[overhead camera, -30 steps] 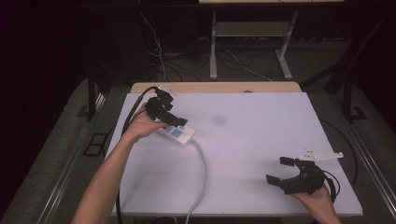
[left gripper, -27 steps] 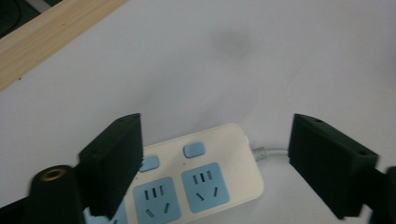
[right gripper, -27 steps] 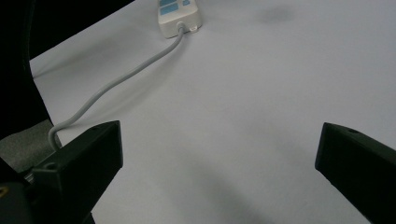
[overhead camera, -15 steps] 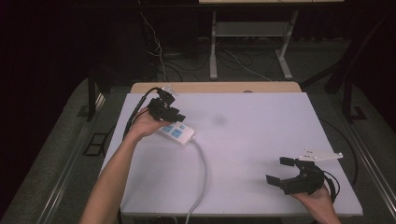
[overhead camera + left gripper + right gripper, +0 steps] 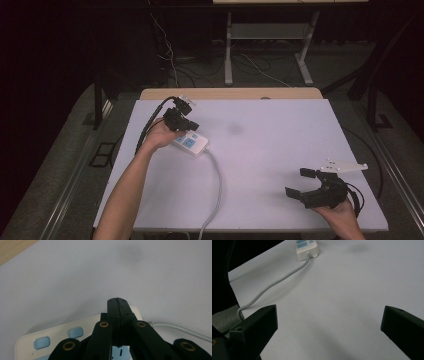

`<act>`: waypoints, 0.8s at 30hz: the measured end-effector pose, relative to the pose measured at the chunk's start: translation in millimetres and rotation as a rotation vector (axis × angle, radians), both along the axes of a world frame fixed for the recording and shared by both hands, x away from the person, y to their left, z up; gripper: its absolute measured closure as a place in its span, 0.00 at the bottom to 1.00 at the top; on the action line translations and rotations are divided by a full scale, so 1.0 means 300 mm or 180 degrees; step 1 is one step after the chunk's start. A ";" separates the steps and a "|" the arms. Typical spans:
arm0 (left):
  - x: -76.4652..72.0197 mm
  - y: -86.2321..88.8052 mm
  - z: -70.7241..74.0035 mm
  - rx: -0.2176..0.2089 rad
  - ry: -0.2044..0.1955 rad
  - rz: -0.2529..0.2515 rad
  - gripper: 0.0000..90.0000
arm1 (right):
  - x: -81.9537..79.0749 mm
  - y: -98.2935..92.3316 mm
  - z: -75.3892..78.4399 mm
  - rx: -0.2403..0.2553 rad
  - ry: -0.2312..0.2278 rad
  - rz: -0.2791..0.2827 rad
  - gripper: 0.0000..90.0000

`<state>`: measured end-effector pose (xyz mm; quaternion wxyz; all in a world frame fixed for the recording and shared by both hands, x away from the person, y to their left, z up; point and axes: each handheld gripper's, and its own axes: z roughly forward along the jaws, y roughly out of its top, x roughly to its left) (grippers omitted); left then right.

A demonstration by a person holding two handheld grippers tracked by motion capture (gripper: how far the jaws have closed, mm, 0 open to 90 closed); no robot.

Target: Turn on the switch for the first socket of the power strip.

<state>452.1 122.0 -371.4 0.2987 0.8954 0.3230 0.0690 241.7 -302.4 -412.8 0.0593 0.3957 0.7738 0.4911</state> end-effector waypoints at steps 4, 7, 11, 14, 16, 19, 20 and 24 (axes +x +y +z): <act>0.008 -0.006 -0.017 0.0038 0.0045 -0.0014 0.99 | 0.000 0.000 -0.001 -0.0002 0.0000 0.0005 0.00; 0.013 -0.008 -0.029 0.0065 0.0070 -0.0005 0.99 | 0.001 0.000 -0.001 -0.0008 0.0000 0.0009 0.00; 0.020 -0.008 -0.047 0.0125 0.0095 0.0008 0.99 | 0.000 0.000 -0.001 -0.0009 0.0001 0.0013 0.00; 0.023 -0.007 -0.058 0.0147 0.0103 0.0020 0.99 | 0.000 -0.002 0.000 -0.0005 0.0002 0.0012 0.00; 0.021 -0.010 -0.074 0.0170 0.0137 0.0001 0.99 | 0.000 -0.003 0.000 -0.0009 -0.0001 0.0011 0.00; 0.020 -0.010 -0.087 0.0209 0.0156 -0.0009 0.99 | 0.001 -0.003 -0.001 -0.0010 0.0001 0.0007 0.00; 0.020 -0.007 -0.091 0.0159 0.0162 -0.0001 0.99 | 0.001 -0.003 -0.001 -0.0010 0.0001 0.0007 0.00; 0.021 -0.004 -0.095 0.0116 0.0135 0.0026 0.99 | 0.000 -0.004 0.000 -0.0012 0.0000 0.0006 0.00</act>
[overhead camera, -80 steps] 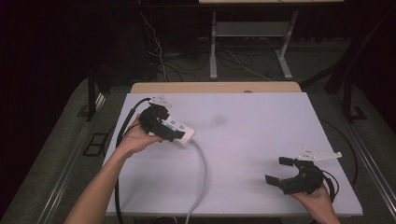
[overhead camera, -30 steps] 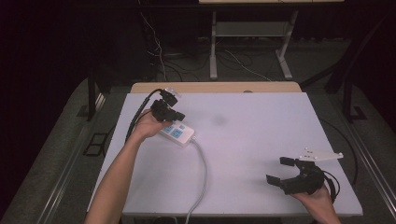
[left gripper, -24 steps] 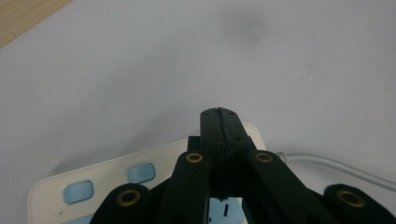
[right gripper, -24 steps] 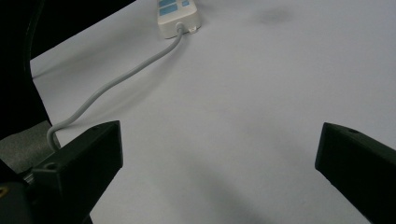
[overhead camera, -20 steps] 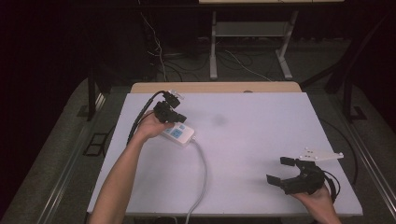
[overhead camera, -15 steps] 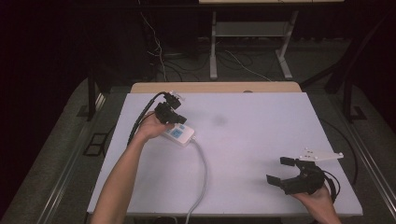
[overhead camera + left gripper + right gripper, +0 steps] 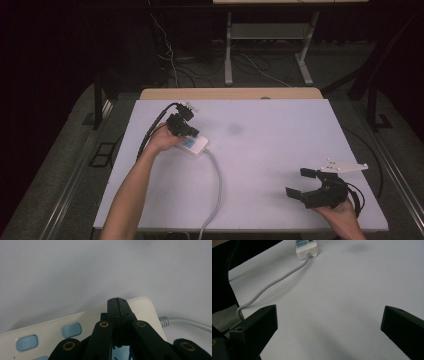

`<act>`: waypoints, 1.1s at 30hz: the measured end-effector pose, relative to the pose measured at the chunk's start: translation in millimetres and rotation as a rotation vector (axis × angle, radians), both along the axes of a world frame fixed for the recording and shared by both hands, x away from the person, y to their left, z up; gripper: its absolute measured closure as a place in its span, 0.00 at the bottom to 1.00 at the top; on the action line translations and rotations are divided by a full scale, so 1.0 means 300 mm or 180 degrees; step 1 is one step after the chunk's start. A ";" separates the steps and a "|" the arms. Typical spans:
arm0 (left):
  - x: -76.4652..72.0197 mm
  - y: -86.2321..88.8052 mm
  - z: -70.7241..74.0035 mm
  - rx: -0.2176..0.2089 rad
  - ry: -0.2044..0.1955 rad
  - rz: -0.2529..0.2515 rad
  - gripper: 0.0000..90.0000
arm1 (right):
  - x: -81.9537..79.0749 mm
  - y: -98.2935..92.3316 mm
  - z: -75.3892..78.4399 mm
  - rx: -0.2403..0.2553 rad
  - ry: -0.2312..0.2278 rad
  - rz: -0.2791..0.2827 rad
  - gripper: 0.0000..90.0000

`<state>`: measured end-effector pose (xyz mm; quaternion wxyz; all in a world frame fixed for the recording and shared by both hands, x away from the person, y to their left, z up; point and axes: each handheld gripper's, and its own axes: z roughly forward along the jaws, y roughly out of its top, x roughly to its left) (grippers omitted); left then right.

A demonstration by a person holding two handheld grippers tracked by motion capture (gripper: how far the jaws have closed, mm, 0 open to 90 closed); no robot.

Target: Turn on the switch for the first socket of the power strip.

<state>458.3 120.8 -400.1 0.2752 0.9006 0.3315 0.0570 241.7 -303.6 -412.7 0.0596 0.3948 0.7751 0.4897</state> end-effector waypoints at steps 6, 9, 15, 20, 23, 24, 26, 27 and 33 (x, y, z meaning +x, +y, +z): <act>-0.002 0.010 -0.010 -0.0079 0.0004 0.0029 0.99 | -0.001 -0.015 0.005 0.0022 -0.0032 -0.0040 0.00; -0.002 0.012 -0.014 -0.0109 0.0024 0.0069 0.99 | -0.001 -0.018 0.006 0.0023 -0.0033 -0.0043 0.00; -0.010 -0.011 -0.018 -0.0079 0.0000 0.0040 0.99 | -0.001 -0.018 0.006 0.0029 -0.0038 -0.0052 0.00; -0.002 0.017 -0.029 -0.0287 0.0110 0.0103 1.00 | -0.006 -0.016 0.009 0.0032 -0.0054 -0.0059 0.00; -0.007 0.025 -0.034 -0.0342 0.0097 0.0142 1.00 | -0.007 -0.016 0.008 0.0029 -0.0068 -0.0049 0.00; -0.004 0.034 -0.039 -0.0402 0.0134 0.0161 1.00 | -0.007 -0.016 0.008 0.0032 -0.0056 -0.0054 0.00; 0.000 0.048 -0.049 -0.0520 0.0192 0.0213 1.00 | -0.007 -0.018 0.010 0.0029 -0.0064 -0.0050 0.00; -0.003 0.048 -0.049 -0.0518 0.0172 0.0210 1.00 | -0.007 -0.018 0.010 0.0029 -0.0064 -0.0050 0.00; -0.010 0.035 -0.043 -0.0433 0.0116 0.0225 1.00 | -0.007 -0.017 0.011 0.0025 -0.0066 -0.0053 0.00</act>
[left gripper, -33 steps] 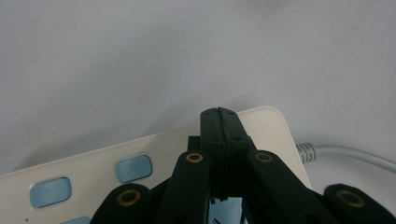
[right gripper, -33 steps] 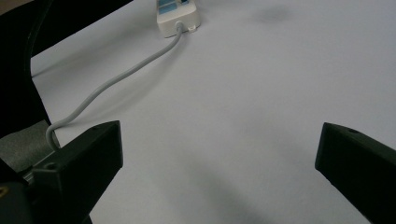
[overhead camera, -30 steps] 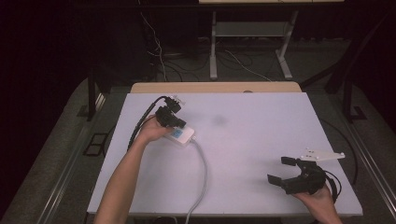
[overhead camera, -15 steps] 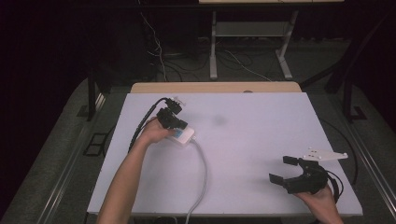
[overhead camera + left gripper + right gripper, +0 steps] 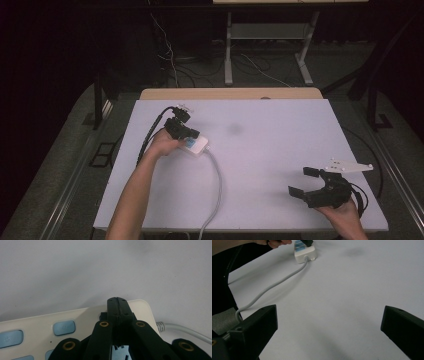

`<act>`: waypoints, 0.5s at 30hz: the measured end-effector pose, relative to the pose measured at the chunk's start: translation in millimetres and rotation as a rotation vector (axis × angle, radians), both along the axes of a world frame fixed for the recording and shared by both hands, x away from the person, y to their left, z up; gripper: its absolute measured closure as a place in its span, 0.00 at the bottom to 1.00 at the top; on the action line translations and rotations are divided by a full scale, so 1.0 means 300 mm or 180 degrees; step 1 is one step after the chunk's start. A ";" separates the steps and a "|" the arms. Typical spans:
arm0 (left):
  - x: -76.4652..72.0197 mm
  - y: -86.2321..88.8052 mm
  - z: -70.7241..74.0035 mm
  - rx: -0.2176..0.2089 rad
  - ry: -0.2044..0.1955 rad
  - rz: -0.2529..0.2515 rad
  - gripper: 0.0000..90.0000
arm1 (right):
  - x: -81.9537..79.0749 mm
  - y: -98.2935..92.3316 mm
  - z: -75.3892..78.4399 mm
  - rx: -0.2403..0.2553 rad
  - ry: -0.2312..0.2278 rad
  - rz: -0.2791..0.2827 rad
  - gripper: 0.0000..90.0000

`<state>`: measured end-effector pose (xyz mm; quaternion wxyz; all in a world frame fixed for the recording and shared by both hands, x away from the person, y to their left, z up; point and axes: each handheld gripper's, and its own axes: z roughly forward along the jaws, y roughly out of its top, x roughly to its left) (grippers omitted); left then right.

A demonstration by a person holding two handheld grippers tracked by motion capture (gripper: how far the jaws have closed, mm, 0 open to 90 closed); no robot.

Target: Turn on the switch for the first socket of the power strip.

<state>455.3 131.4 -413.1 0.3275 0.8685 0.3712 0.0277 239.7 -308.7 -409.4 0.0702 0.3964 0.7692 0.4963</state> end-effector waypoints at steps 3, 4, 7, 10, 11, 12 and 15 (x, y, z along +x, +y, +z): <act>0.003 0.003 -0.001 -0.0034 0.0030 0.0023 1.00 | -0.001 0.000 0.001 -0.0002 -0.0013 -0.0001 0.00; 0.003 0.001 0.000 -0.0028 0.0027 0.0029 1.00 | 0.000 0.000 0.000 0.0005 -0.0006 -0.0006 0.00; -0.001 -0.011 0.001 0.0032 -0.0052 0.0035 1.00 | 0.003 -0.003 -0.001 0.0013 -0.0004 -0.0015 0.00; -0.001 -0.014 0.003 0.0061 -0.0061 0.0041 1.00 | 0.003 -0.006 -0.001 0.0015 0.0002 -0.0024 0.00; -0.002 -0.015 0.004 0.0065 -0.0059 0.0051 1.00 | 0.003 -0.006 -0.001 0.0018 0.0000 -0.0026 0.00; -0.003 -0.017 0.004 0.0076 -0.0068 0.0054 1.00 | 0.003 -0.007 -0.001 0.0019 -0.0005 -0.0025 0.00; -0.005 -0.019 0.005 0.0087 -0.0080 0.0069 1.00 | 0.004 -0.009 -0.001 0.0023 -0.0003 -0.0033 0.00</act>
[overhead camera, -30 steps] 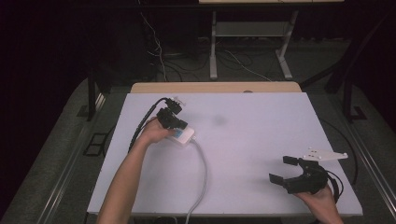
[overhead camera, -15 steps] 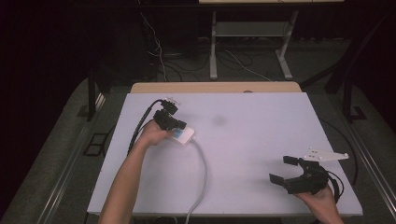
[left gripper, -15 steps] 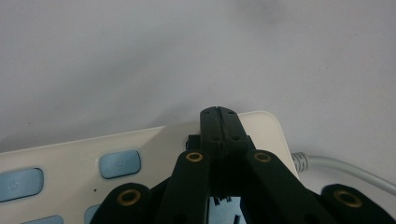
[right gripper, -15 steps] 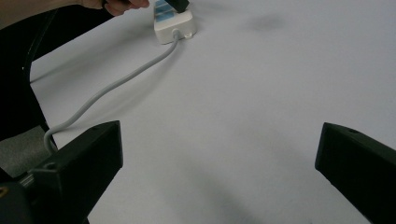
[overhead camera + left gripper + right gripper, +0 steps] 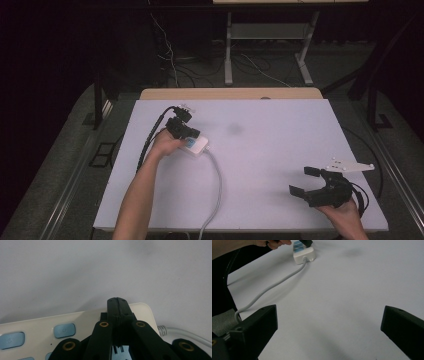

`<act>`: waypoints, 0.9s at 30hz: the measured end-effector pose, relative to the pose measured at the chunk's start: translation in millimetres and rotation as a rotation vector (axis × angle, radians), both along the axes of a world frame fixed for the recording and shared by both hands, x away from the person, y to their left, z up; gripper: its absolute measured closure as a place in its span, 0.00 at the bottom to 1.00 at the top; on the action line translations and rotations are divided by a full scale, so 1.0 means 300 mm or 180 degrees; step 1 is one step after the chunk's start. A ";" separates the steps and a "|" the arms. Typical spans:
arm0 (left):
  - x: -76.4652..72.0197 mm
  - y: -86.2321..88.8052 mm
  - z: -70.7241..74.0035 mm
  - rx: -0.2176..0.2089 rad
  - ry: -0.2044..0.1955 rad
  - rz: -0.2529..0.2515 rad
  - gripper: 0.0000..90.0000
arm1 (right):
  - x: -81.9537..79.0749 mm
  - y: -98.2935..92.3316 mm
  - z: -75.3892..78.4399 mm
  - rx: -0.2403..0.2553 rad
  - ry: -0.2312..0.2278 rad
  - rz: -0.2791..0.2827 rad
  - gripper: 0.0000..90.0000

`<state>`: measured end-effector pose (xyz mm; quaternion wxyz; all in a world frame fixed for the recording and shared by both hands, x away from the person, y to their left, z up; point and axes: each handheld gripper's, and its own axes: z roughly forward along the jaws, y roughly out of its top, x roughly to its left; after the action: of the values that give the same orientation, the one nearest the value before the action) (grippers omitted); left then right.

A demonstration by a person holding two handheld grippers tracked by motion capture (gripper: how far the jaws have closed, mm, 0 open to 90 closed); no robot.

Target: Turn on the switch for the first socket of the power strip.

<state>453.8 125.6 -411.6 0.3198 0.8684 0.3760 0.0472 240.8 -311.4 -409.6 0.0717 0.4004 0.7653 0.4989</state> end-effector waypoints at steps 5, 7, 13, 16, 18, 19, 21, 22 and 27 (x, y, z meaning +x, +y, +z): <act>-0.001 0.007 0.002 -0.0081 0.0038 0.0034 0.99 | -0.001 -0.004 0.001 0.0018 0.0001 -0.0012 0.00; 0.000 0.014 0.005 -0.0123 0.0038 0.0059 0.99 | 0.001 -0.007 0.001 0.0018 0.0000 -0.0017 0.00; 0.000 0.036 0.032 -0.0168 -0.0053 0.0094 0.99 | 0.005 -0.012 -0.001 0.0021 0.0005 -0.0028 0.00; -0.006 0.044 0.044 -0.0158 -0.0086 0.0123 0.99 | 0.007 -0.013 -0.001 0.0024 0.0006 -0.0031 0.00; -0.009 0.049 0.051 -0.0139 -0.0111 0.0129 0.99 | 0.007 -0.013 -0.002 0.0025 0.0011 -0.0032 0.00; -0.012 0.050 0.056 -0.0135 -0.0120 0.0136 0.99 | 0.007 -0.013 -0.002 0.0022 0.0013 -0.0034 0.00; -0.017 0.055 0.067 -0.0151 -0.0147 0.0137 0.99 | 0.008 -0.013 -0.002 0.0022 0.0015 -0.0036 0.00; -0.020 0.057 0.073 -0.0151 -0.0162 0.0137 0.99 | 0.008 -0.014 -0.003 0.0021 0.0016 -0.0035 0.00; -0.037 0.067 0.102 -0.0154 -0.0213 0.0145 0.99 | 0.007 -0.014 -0.001 0.0026 0.0007 -0.0047 0.00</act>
<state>442.8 145.8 -381.0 0.3519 0.8496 0.3857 0.0744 243.1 -315.7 -410.1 0.0729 0.4069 0.7603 0.5010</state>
